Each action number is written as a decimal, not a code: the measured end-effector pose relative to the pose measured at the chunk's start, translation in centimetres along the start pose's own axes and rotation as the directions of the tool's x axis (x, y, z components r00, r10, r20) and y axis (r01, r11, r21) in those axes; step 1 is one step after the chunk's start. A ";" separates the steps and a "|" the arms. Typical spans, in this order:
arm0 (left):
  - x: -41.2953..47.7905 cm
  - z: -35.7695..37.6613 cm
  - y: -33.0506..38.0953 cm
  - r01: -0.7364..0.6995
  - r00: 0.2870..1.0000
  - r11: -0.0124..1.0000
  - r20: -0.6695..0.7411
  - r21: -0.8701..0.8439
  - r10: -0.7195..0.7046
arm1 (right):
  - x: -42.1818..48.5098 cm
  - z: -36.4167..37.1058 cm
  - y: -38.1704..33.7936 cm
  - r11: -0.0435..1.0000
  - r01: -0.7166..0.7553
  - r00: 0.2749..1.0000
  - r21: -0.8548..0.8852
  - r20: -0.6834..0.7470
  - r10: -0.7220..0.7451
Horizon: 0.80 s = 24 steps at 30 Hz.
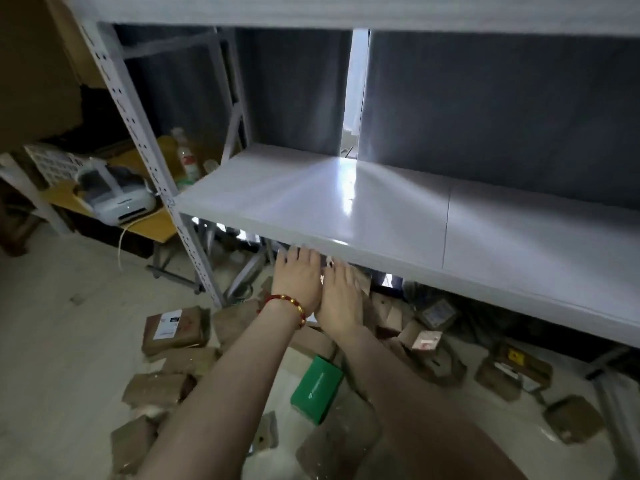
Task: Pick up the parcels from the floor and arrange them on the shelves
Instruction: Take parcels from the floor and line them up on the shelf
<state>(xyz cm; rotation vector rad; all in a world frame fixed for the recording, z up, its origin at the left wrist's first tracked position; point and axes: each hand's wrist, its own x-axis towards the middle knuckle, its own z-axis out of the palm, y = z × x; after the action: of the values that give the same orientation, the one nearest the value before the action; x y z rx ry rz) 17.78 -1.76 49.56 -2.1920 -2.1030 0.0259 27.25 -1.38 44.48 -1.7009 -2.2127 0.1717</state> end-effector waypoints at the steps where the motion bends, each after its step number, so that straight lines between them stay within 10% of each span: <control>1: 0.0 2.8 0.2 0.003 1.000 1.000 -0.003 0.007 -0.003 | -0.4 2.3 0.8 1.000 0.006 1.000 -0.004 0.014 -0.006; 12: -0.3 29.8 3.6 -0.002 0.996 1.000 0.094 -0.003 0.002 | -2.6 25.8 10.1 0.993 -0.091 0.991 -0.078 0.090 0.098; 24: 0.6 39.3 4.8 -0.008 0.993 0.998 0.114 -0.058 0.014 | -5.5 35.9 16.1 0.949 -0.286 0.920 -0.135 0.238 0.311</control>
<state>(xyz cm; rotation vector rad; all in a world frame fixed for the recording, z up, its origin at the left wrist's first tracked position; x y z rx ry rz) 19.24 1.15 10.10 -2.2873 -2.1771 0.0956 30.97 1.76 5.02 -2.1777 -2.1492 0.3848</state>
